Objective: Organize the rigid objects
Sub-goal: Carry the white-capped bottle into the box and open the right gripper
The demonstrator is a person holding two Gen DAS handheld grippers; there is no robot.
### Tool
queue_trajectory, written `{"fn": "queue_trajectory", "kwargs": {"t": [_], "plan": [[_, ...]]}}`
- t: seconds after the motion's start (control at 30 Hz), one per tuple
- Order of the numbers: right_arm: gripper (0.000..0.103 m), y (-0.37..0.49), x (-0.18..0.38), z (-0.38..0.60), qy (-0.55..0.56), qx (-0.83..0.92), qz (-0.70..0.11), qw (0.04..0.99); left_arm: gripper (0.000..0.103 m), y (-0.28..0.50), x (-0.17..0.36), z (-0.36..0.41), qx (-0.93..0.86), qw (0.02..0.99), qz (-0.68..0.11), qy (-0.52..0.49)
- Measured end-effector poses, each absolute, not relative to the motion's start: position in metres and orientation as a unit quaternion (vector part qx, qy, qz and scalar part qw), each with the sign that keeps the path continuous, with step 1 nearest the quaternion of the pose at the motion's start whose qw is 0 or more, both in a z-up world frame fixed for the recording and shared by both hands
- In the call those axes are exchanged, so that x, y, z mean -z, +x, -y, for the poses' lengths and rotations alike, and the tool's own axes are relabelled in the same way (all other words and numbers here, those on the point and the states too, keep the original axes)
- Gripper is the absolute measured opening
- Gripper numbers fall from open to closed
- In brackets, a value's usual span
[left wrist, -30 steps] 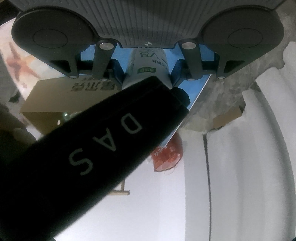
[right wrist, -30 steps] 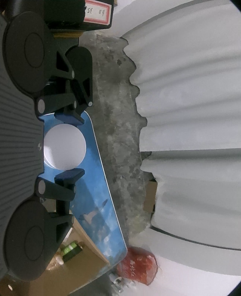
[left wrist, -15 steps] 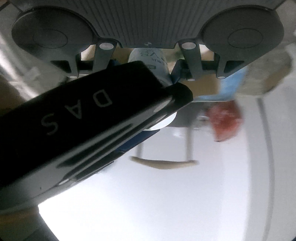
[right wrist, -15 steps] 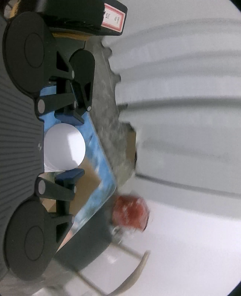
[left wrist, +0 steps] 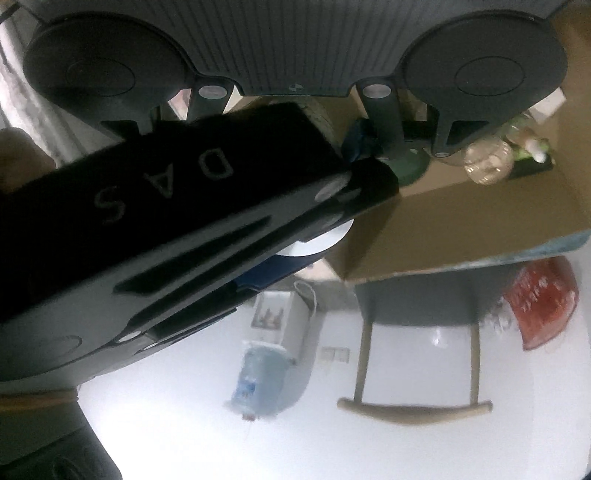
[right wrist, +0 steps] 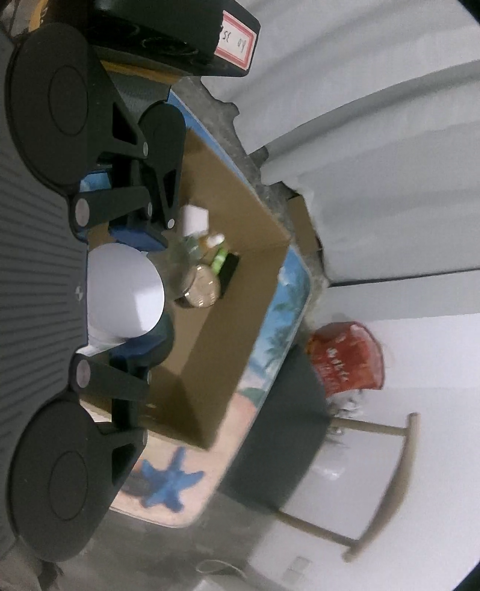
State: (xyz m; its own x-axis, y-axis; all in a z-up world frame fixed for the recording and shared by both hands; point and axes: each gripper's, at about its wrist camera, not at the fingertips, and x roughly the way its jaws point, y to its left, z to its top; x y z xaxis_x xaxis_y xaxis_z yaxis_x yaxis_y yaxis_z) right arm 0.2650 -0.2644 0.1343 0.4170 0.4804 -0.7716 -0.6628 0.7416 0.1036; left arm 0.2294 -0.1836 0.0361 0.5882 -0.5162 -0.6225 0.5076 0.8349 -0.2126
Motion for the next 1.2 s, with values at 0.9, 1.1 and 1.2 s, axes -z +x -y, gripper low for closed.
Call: {"fn": "queue_trajectory", "kwargs": {"t": [0.9,1.1,1.2], "plan": [[0.052,0.296,-0.058,0.304,-0.030,-0.350,-0.462,0.814,0.065,0.245,-0.019,0.180,0.254,0.874,-0.413,0.038],[0.052,0.291,-0.066,0.314,-0.013,-0.344,-0.451,0.824,0.082,0.239,-0.027,0.174,0.251,0.885,-0.391,0.034],[0.052,0.281,-0.082,0.326,0.023,-0.341,-0.431,0.835,0.092,0.229,-0.035,0.170,0.250,0.893,-0.373,0.035]]}}
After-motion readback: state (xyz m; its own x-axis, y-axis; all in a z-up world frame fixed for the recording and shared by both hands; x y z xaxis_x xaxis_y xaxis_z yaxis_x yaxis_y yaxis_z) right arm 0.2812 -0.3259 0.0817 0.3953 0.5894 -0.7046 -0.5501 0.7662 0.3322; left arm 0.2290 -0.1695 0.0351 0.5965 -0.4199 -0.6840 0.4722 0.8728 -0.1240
